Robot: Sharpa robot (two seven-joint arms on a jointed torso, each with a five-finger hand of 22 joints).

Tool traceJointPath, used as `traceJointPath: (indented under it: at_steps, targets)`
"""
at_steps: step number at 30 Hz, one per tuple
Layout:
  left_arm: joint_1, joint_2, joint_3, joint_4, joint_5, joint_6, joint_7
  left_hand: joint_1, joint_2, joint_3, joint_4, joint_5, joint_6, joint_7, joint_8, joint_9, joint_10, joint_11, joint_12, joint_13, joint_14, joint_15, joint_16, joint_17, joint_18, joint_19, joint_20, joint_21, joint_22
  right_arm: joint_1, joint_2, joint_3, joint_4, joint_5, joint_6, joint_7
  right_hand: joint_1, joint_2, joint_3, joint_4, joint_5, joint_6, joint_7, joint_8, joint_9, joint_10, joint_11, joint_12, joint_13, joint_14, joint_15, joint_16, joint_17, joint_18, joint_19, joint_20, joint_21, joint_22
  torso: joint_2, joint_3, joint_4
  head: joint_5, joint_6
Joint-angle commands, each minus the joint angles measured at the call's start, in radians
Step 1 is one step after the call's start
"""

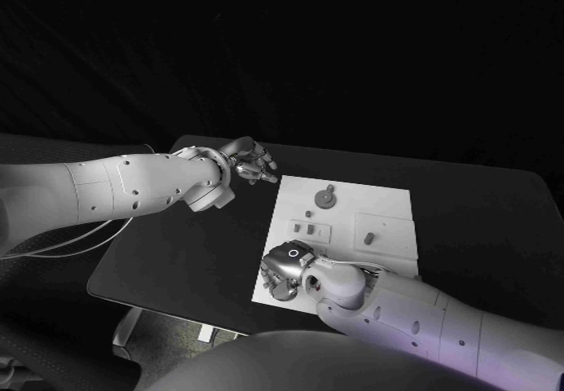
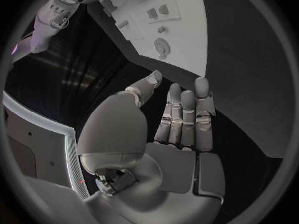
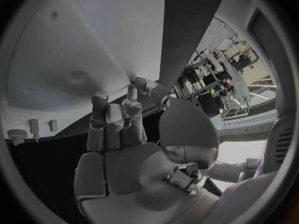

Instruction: Assemble the parts on the task board

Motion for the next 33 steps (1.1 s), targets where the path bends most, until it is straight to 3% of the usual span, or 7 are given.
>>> traceJointPath:
  at_steps: [1, 10, 23, 33]
  targets:
    - [0.001, 0.003, 0.001, 0.002, -0.005, -0.007, 0.004, 0.001, -0.005, 0.002, -0.001, 0.004, -0.001, 0.009, 0.006, 0.001, -0.008, 0.000, 0.006, -0.001, -0.002, -0.006, 0.004, -0.001, 0.041, 0.004, 0.000, -0.004, 0.020, -0.009, -0.004, -0.008, -0.009, -0.029, 0.001, -0.010, 0.005, 0.011, 0.010, -0.001, 0.006, 0.014, -0.002, 0.009, 0.007, 0.012, -0.005, 0.007, 0.003, 0.027, -0.006, 0.005, 0.016, 0.014, 0.014, -0.002, 0.007, 0.005, 0.000, 0.0000, 0.0005, -0.001, 0.000]
    - [0.001, 0.003, 0.001, 0.001, -0.006, -0.009, 0.003, 0.002, -0.005, 0.001, -0.001, 0.004, -0.001, 0.009, 0.006, 0.001, -0.007, 0.000, 0.006, -0.001, -0.002, -0.006, 0.005, -0.001, 0.041, 0.004, 0.000, -0.003, 0.021, -0.009, -0.004, -0.008, -0.010, -0.023, -0.017, -0.005, 0.003, 0.007, 0.015, -0.001, 0.013, 0.023, -0.007, 0.012, 0.009, 0.021, -0.009, 0.009, 0.005, 0.043, -0.004, 0.006, 0.029, 0.014, 0.021, -0.007, 0.010, 0.005, 0.000, 0.0002, -0.0001, -0.003, 0.000]
    - [0.001, 0.001, 0.001, -0.001, -0.006, -0.006, 0.002, 0.002, -0.008, 0.000, -0.002, 0.004, -0.001, 0.009, 0.006, 0.001, -0.007, 0.000, 0.006, -0.001, -0.002, -0.006, 0.005, -0.001, 0.041, 0.004, 0.000, -0.003, 0.021, -0.009, -0.018, -0.006, 0.015, 0.020, -0.089, 0.002, 0.001, 0.006, 0.015, 0.000, 0.011, 0.025, -0.008, 0.012, 0.009, 0.023, -0.010, 0.008, 0.005, 0.046, -0.004, 0.006, 0.028, 0.014, 0.023, -0.008, 0.010, 0.005, 0.000, 0.0001, 0.0000, -0.003, 0.000]
    - [0.001, -0.002, 0.001, -0.002, -0.006, -0.003, 0.003, -0.002, -0.010, -0.003, 0.000, 0.004, -0.001, 0.009, 0.007, 0.001, -0.007, 0.000, 0.006, -0.002, -0.002, -0.006, 0.005, -0.001, 0.040, 0.005, 0.001, -0.003, 0.021, -0.009, -0.032, 0.017, 0.037, 0.043, -0.133, 0.007, 0.001, 0.006, 0.016, -0.001, 0.009, 0.026, -0.008, 0.012, 0.010, 0.024, -0.011, 0.007, 0.006, 0.049, -0.004, 0.005, 0.031, 0.014, 0.025, -0.009, 0.011, 0.005, 0.000, 0.0005, -0.0003, -0.003, 0.000]
